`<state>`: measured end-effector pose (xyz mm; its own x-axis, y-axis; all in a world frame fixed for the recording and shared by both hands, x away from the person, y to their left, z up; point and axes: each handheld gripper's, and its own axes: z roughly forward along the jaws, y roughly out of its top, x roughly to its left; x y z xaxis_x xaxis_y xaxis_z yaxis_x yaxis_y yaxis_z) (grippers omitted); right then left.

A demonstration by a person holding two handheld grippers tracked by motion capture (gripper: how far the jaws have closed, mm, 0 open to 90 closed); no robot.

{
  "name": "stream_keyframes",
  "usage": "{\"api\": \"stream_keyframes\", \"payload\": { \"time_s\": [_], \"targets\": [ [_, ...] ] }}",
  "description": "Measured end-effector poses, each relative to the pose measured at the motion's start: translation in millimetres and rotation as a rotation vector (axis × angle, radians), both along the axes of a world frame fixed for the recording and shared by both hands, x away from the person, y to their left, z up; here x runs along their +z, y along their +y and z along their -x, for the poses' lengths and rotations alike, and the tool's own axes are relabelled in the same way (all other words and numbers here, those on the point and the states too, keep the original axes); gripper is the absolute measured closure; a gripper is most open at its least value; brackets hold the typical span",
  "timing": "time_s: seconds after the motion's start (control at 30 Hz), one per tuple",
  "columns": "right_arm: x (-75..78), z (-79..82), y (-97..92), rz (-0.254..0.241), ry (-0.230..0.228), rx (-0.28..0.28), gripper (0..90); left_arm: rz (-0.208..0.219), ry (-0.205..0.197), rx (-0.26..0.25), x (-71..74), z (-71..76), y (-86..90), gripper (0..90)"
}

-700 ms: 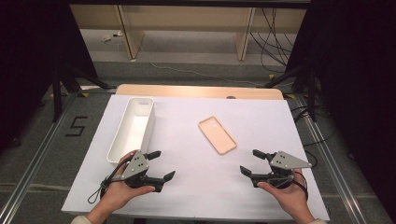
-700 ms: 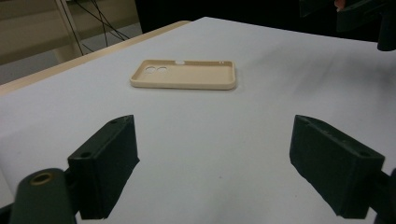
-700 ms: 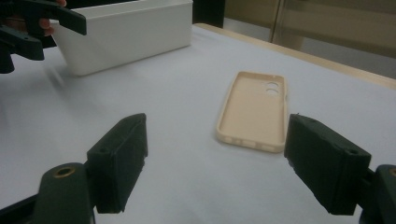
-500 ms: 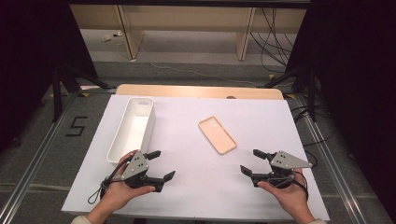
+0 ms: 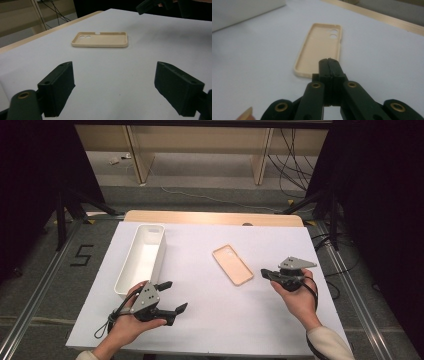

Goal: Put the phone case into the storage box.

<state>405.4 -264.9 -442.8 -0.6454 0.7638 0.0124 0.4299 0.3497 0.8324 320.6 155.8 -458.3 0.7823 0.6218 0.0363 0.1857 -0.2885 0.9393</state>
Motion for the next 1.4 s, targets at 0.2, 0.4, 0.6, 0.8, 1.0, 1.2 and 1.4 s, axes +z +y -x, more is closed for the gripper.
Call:
{"api": "stream_keyframes", "payload": {
  "time_s": [0.2,0.4,0.6,0.8,1.0,1.2,1.4],
  "targets": [
    [-10.2,-28.8,8.3,0.026,0.074,-0.04,90.0,0.003,0.0,0.001,-0.1,-0.2,0.7,15.7],
    [-28.2,-48.6,20.8,0.075,0.149,-0.065,90.0,0.007,0.001,0.001,0.0,0.2,1.1,15.7],
    [-36.2,-55.2,25.4,0.103,0.166,-0.077,90.0,0.005,0.001,0.0,-0.3,0.0,1.1,15.7],
    [-38.4,-56.1,28.4,0.115,0.169,-0.077,90.0,0.004,0.003,0.0,-0.5,0.2,1.0,15.7],
    [-38.7,-55.8,28.8,0.12,0.172,-0.074,90.0,0.005,0.001,-0.001,-0.5,0.1,1.3,15.7],
    [-39.0,-54.8,32.0,0.125,0.17,-0.055,90.0,0.004,0.001,-0.001,-0.6,0.2,1.2,15.7],
    [-38.5,-51.5,38.5,0.129,0.179,-0.034,90.0,0.003,-0.003,-0.002,-0.3,0.1,1.6,15.7]
  ]
}}
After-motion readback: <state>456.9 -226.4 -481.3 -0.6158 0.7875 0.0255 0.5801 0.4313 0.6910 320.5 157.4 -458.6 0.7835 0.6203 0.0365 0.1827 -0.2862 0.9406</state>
